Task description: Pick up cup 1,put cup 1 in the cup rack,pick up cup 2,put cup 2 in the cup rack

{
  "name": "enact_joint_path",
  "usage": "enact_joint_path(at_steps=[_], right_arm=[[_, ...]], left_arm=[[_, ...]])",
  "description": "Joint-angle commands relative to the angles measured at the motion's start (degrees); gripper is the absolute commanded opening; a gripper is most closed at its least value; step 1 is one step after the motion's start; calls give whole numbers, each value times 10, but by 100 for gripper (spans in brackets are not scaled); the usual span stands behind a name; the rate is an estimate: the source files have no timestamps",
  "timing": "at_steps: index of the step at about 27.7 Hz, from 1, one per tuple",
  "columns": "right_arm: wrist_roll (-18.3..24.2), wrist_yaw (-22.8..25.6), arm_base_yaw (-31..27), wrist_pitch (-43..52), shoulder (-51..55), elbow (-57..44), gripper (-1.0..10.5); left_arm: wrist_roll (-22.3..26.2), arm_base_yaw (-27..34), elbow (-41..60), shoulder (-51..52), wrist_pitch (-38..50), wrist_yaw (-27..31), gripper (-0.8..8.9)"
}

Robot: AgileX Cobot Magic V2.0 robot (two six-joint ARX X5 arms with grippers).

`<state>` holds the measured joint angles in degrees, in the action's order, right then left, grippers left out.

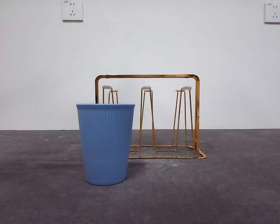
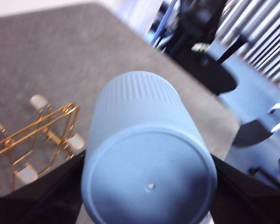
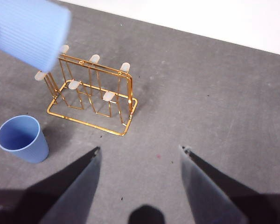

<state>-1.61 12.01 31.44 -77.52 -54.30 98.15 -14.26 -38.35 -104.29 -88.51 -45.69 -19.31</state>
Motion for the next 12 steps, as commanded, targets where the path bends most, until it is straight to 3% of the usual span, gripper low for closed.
enact_joint_path(at_steps=[1,12], right_arm=[[5,2,0,-9,1,1,283],[5,2,0,-11,1,1,282]], left_arm=[[22,-8,-46,-48,-26,15,-8],[26,-21,-106,-173,-55,64,-8]])
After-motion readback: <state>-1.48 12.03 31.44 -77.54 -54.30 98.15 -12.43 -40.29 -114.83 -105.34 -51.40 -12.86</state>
